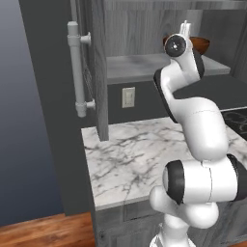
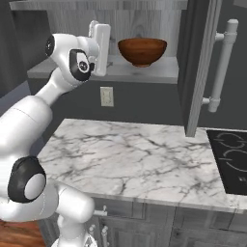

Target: Move the bowls from the cabinet to the plates on the dining table.

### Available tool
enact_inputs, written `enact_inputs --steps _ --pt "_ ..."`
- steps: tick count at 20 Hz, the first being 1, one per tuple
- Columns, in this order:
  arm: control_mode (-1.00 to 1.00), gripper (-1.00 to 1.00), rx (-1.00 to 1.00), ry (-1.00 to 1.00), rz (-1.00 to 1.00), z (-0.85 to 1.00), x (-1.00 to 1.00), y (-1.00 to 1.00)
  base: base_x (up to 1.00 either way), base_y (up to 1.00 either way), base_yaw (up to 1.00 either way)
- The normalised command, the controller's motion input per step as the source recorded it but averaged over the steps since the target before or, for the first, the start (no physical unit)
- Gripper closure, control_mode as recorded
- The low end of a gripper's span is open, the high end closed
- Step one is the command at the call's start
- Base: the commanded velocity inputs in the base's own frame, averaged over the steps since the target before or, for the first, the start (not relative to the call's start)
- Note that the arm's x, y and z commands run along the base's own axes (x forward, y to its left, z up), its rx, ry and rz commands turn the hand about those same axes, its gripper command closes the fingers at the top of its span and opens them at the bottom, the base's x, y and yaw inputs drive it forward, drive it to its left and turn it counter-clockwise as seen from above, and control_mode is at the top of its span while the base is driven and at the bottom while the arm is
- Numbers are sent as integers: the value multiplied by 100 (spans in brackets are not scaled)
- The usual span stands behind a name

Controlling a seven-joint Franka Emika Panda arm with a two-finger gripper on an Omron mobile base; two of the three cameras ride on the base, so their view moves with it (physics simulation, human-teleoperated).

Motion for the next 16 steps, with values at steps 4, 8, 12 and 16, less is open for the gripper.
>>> enact_inputs --steps 4,8,12,16 --pt "-100 -100 0 0 0 -7 26 -9 0 0 0" --pt "-100 -100 0 0 0 -7 25 -11 0 0 0" --pt "-100 -100 0 0 0 -7 28 -7 0 0 0" --pt "-100 -100 0 0 0 -6 30 -4 0 0 0"
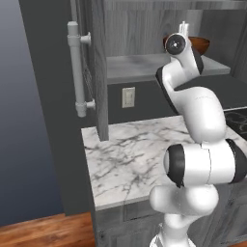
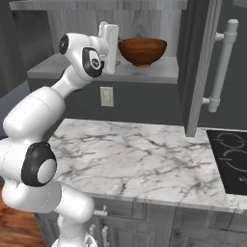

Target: Move the bowls from the cabinet to the plates on the dining table.

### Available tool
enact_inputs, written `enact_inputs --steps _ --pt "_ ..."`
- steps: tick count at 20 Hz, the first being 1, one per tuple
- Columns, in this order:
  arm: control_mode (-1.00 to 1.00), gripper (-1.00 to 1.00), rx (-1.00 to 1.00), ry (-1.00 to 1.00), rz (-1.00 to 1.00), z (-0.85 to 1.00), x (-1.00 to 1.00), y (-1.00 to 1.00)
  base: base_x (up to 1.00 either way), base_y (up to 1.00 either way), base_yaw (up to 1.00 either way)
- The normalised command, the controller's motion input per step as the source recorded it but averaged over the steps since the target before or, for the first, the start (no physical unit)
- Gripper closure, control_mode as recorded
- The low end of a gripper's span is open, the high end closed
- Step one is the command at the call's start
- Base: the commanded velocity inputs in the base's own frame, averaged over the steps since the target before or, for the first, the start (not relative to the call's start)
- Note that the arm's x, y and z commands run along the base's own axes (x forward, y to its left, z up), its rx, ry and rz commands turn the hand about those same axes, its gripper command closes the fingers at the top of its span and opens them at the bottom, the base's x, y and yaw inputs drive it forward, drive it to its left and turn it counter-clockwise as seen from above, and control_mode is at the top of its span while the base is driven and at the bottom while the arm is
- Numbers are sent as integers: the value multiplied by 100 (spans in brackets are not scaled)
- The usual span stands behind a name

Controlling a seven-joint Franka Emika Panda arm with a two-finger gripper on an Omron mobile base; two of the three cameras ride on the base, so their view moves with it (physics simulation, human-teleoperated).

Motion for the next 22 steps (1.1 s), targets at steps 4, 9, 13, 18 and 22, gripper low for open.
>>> enact_inputs --steps 4,9,13,18,22 --pt "-100 -100 0 0 0 -4 32 -3 0 0 0" --pt "-100 -100 0 0 0 -4 30 -5 0 0 0" --pt "-100 -100 0 0 0 -8 27 -5 0 0 0" --pt "-100 -100 0 0 0 -14 22 -4 0 0 0" --pt "-100 -100 0 0 -1 -12 23 -5 0 0 0"
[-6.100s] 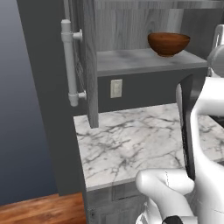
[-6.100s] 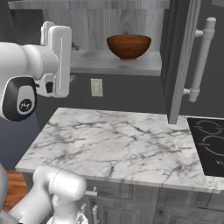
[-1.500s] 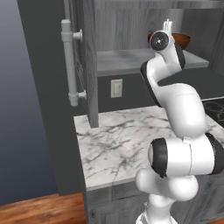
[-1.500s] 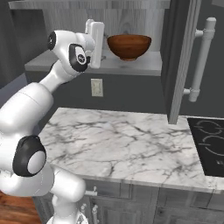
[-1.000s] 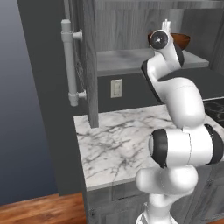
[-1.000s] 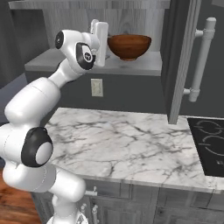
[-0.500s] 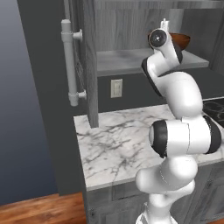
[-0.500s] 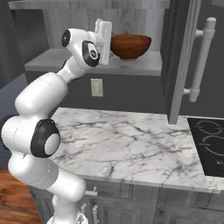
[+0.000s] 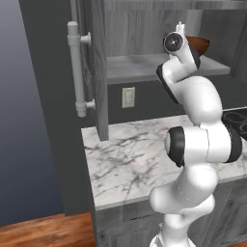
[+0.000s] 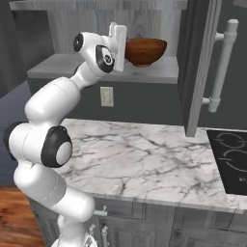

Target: Move the bowls from the cabinet to the plates on the dining table.

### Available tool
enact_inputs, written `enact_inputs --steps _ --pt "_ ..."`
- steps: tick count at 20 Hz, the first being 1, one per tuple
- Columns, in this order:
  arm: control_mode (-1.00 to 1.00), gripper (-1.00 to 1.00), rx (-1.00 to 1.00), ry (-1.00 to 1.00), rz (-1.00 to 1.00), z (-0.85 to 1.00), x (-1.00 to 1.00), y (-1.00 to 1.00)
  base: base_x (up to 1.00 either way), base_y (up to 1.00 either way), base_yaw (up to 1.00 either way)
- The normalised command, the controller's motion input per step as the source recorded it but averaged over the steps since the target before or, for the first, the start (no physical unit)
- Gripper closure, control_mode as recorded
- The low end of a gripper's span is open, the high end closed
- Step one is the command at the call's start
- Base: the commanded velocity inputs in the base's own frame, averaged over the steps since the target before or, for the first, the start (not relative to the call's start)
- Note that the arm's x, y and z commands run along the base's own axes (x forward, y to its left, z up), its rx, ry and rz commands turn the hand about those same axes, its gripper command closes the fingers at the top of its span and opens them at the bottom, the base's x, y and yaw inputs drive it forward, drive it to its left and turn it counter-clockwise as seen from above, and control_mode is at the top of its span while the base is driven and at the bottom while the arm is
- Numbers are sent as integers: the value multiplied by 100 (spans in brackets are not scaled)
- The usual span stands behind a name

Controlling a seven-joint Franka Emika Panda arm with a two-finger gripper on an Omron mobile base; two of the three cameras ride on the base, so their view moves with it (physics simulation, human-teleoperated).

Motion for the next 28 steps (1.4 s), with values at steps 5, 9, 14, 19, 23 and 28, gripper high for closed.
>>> enact_inputs --steps 5,9,14,19,23,28 --pt "-100 -100 0 0 -1 -12 25 -4 0 0 0" --pt "-100 -100 0 0 0 -18 26 -1 0 0 0" --pt "-100 100 0 0 0 -22 21 0 0 0 0" --pt "-100 100 0 2 0 -19 13 -9 0 0 0" --pt "-100 100 0 5 0 -20 9 -12 0 0 0" --pt "-100 100 0 1 0 -8 -2 -4 0 0 0"
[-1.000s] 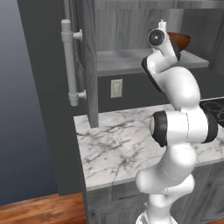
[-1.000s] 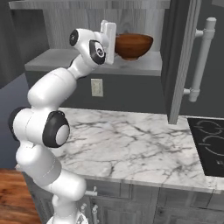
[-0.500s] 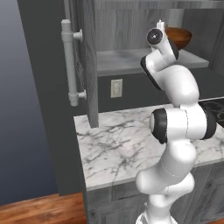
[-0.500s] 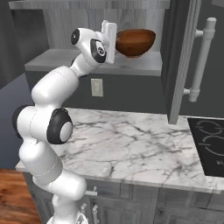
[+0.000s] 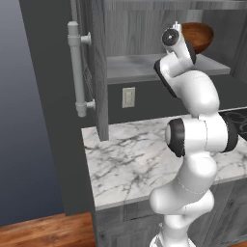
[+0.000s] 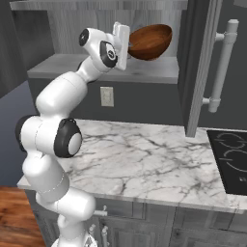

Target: Move the bowls from the cabinet to the plates on the dining table.

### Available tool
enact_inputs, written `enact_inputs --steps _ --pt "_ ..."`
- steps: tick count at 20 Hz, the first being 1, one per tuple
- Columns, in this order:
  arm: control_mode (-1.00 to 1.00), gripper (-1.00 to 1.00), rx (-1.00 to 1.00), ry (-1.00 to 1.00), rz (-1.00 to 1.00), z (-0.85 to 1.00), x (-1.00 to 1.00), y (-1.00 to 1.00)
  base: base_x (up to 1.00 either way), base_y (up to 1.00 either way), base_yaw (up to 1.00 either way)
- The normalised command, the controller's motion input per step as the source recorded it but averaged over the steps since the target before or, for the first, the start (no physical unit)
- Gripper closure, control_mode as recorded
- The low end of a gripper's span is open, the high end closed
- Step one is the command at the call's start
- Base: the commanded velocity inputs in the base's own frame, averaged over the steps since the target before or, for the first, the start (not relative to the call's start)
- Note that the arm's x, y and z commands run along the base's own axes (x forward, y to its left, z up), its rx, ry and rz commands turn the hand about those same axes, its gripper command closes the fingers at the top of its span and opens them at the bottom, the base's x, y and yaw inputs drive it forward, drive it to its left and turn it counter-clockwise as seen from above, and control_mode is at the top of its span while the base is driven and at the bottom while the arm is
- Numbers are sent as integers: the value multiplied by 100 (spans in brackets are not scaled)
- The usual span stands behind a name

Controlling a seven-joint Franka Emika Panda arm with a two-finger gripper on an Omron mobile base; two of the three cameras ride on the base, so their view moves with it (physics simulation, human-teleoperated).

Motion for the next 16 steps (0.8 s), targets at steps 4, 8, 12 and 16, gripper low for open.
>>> enact_inputs --steps 4,8,12,16 --pt "-100 100 -1 -5 0 6 -20 1 0 0 0" --pt "-100 100 2 -12 1 16 -44 -3 0 0 0" --pt "-100 100 5 -6 0 1 -61 -3 0 0 0" --pt "-100 100 4 0 2 8 -62 1 0 0 0"
